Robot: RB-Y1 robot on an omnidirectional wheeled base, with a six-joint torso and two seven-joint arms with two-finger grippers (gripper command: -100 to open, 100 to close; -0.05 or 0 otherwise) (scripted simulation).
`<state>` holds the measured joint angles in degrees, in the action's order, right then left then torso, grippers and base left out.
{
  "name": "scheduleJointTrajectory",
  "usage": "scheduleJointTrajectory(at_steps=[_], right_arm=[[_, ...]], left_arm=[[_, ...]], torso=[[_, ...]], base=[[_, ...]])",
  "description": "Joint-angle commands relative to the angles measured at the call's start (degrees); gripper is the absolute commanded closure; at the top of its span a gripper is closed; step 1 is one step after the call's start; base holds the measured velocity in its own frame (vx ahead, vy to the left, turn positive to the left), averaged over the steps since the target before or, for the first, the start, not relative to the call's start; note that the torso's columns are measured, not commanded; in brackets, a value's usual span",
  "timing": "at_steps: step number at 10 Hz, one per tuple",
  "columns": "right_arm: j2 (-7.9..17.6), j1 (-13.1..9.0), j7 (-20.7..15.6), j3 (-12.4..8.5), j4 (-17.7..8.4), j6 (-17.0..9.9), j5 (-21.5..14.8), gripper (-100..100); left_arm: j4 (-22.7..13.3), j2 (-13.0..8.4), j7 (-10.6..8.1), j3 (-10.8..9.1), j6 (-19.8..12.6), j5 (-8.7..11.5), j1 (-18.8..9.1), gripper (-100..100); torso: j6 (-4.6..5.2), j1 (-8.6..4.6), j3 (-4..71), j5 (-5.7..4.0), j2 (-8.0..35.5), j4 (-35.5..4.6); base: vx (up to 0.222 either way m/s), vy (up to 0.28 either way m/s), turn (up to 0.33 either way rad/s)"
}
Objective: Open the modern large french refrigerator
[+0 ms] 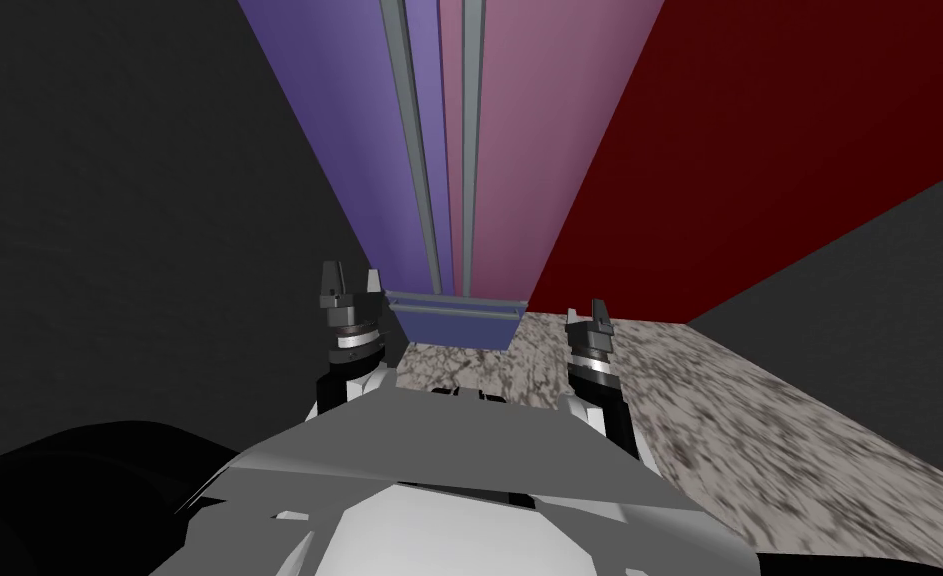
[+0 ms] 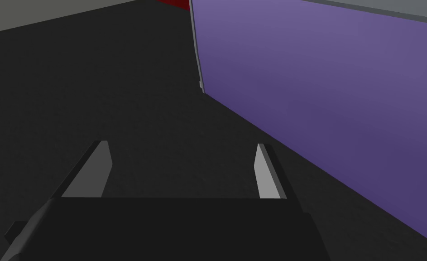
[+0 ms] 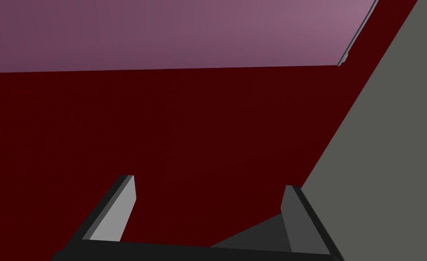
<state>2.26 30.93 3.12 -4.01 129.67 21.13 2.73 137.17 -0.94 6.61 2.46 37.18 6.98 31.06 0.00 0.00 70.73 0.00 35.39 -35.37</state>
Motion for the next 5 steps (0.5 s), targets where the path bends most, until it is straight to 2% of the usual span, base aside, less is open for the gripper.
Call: scheduleJointTrajectory(at_steps=[1, 2, 5], right_arm=[[0.0, 0.0, 0.0, 0.0, 0.0, 0.0, 0.0, 0], [0.0, 0.0, 0.0, 0.0, 0.0, 0.0, 0.0, 0], [0.0, 0.0, 0.0, 0.0, 0.0, 0.0, 0.0, 0]], left_arm=[[-2.0, -2.1, -0.53, -0.16, 0.7, -0.3, -0.5, -100], [-3.0, -2.8, -0.78, -0.24, 1.0, -0.5, -0.7, -100], [-6.6, -4.6, -1.75, -0.54, 2.3, -1.0, -1.7, -100]], torso=[[0.00, 0.00, 8.5, 0.00, 4.2, -4.2], [0.01, -0.01, 12.4, 0.00, 6.1, -6.1], [0.00, 0.00, 13.8, 0.00, 6.9, -6.9]], base=[[0.031, -0.010, -0.054], [0.042, -0.012, -0.064], [0.041, -0.009, -0.045]])
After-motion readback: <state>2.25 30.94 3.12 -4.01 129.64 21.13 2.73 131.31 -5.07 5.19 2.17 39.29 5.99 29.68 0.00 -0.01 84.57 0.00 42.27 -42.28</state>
